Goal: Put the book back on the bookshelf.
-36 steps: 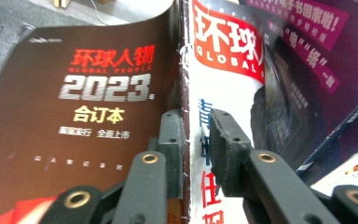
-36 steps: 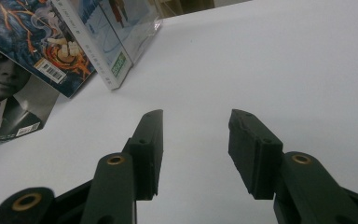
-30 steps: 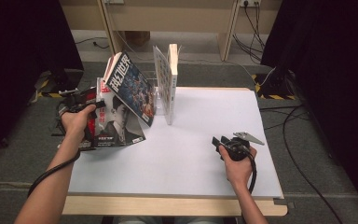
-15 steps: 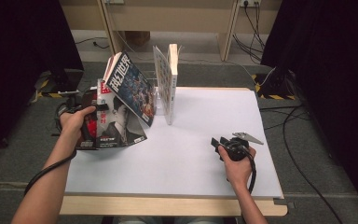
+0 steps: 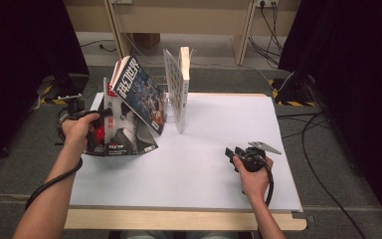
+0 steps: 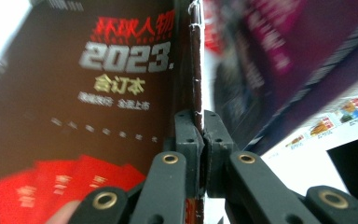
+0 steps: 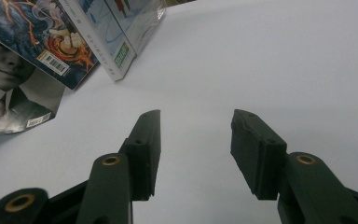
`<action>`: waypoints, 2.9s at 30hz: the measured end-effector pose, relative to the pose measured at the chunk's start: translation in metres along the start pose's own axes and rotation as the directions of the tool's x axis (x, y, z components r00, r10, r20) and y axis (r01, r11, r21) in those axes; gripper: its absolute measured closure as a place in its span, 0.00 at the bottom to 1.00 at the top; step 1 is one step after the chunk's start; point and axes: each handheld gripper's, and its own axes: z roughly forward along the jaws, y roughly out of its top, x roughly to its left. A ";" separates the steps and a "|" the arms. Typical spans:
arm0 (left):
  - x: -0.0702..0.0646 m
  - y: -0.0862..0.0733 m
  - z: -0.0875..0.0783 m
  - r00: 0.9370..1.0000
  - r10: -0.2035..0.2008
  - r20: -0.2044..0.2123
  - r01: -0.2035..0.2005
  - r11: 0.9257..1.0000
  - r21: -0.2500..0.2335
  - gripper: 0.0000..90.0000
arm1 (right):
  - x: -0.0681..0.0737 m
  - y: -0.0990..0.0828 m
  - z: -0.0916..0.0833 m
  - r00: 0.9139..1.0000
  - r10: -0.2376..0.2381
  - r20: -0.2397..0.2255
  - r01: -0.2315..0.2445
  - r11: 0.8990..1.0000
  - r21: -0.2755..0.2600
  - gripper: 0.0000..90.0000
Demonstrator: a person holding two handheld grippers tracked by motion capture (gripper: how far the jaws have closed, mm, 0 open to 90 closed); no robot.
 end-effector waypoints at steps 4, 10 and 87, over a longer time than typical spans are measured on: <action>-0.027 0.011 -0.018 0.991 0.132 -0.025 -0.133 0.987 -0.086 0.96 | 0.000 0.000 -0.001 1.000 -0.002 0.000 0.002 1.000 -0.004 0.60; -0.049 0.027 -0.040 0.982 0.190 0.016 -0.182 0.958 -0.222 0.96 | 0.001 0.000 -0.002 1.000 0.001 -0.004 -0.001 1.000 -0.006 0.60; -0.027 -0.010 -0.111 0.896 -0.080 0.437 0.093 0.996 -0.008 0.96 | 0.014 0.008 0.001 0.999 -0.032 -0.024 0.032 0.999 -0.006 0.60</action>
